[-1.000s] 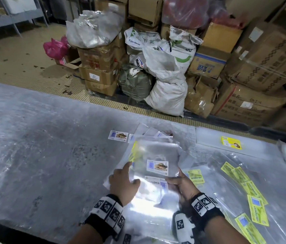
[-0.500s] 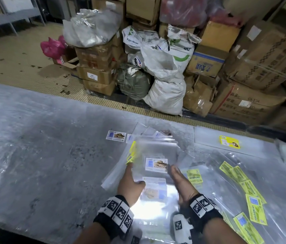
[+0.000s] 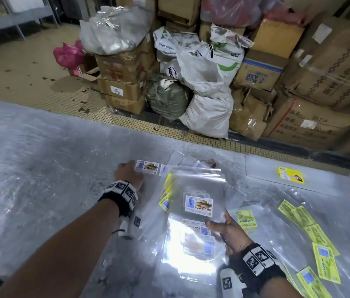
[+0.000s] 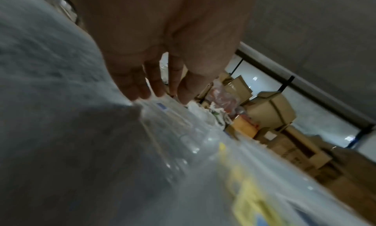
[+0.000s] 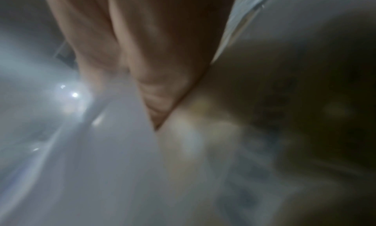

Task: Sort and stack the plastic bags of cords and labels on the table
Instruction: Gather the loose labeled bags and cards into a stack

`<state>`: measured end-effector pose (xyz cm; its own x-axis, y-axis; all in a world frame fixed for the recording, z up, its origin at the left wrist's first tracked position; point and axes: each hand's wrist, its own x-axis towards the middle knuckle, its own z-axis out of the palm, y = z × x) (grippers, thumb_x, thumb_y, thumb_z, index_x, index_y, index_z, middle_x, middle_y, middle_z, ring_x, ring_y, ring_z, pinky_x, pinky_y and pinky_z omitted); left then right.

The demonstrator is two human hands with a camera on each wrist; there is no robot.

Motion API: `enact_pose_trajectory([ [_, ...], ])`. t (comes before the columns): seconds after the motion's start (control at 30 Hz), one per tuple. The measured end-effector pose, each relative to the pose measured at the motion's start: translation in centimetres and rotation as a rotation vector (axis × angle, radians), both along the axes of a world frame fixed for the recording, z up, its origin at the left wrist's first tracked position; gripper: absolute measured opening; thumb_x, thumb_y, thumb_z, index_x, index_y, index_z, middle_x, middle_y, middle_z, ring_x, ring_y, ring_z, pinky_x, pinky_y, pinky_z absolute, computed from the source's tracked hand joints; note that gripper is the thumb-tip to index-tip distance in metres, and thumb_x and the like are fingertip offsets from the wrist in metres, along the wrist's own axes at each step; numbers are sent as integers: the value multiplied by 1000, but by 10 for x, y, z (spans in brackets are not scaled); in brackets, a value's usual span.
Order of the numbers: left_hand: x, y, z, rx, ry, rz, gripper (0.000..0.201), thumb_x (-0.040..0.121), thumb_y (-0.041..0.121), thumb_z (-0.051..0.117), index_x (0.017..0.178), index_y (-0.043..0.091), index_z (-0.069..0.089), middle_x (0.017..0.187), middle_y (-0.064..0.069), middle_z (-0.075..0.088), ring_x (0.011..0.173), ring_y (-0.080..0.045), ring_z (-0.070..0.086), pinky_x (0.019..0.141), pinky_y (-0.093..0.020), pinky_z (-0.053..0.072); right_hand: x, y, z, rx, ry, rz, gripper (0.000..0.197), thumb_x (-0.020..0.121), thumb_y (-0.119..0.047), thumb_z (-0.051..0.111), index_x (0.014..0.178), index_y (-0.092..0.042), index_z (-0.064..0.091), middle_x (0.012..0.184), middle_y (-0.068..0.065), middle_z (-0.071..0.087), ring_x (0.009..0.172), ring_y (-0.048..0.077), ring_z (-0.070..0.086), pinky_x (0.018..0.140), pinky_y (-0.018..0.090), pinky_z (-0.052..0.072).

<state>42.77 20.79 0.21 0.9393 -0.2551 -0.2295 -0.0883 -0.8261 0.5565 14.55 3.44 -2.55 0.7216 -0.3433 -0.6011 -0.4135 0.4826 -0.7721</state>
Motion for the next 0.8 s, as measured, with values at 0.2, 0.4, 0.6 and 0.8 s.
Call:
enact_pose_trajectory([
  [0.2, 5, -7, -6, 278, 54, 16, 73, 75, 43, 74, 131, 14, 39, 139, -12, 33, 130, -36, 32, 106, -50, 33, 1, -4, -7, -14, -57, 24, 108, 48, -30, 96, 143, -39, 45, 137, -1, 62, 123, 24, 60, 106, 45, 37],
  [0.4, 3, 2, -5, 153, 177, 140, 65, 69, 21, 81, 121, 12, 42, 127, -17, 37, 111, -42, 52, 90, -44, 49, 3, 1, 1, 45, -170, -10, 65, 76, 8, 71, 133, -19, 56, 122, 16, 69, 110, 33, 68, 93, 41, 55],
  [0.6, -3, 15, -4, -92, 222, 155, 43, 73, 4, 74, 106, 11, 46, 96, -12, 58, 87, -30, 57, 73, -33, 45, 3, -2, -2, 50, -159, 4, 83, 64, -1, 87, 137, -20, 52, 121, 12, 71, 110, 28, 69, 103, 44, 47],
  [0.8, -15, 24, 0, -134, 90, 87, 15, 81, 4, 57, 68, 11, 58, 70, -9, 63, 71, -29, 59, 64, -28, 42, 3, -5, -8, 68, -171, 3, 100, 48, -15, 96, 138, -22, 52, 127, 13, 67, 120, 34, 62, 116, 54, 32],
])
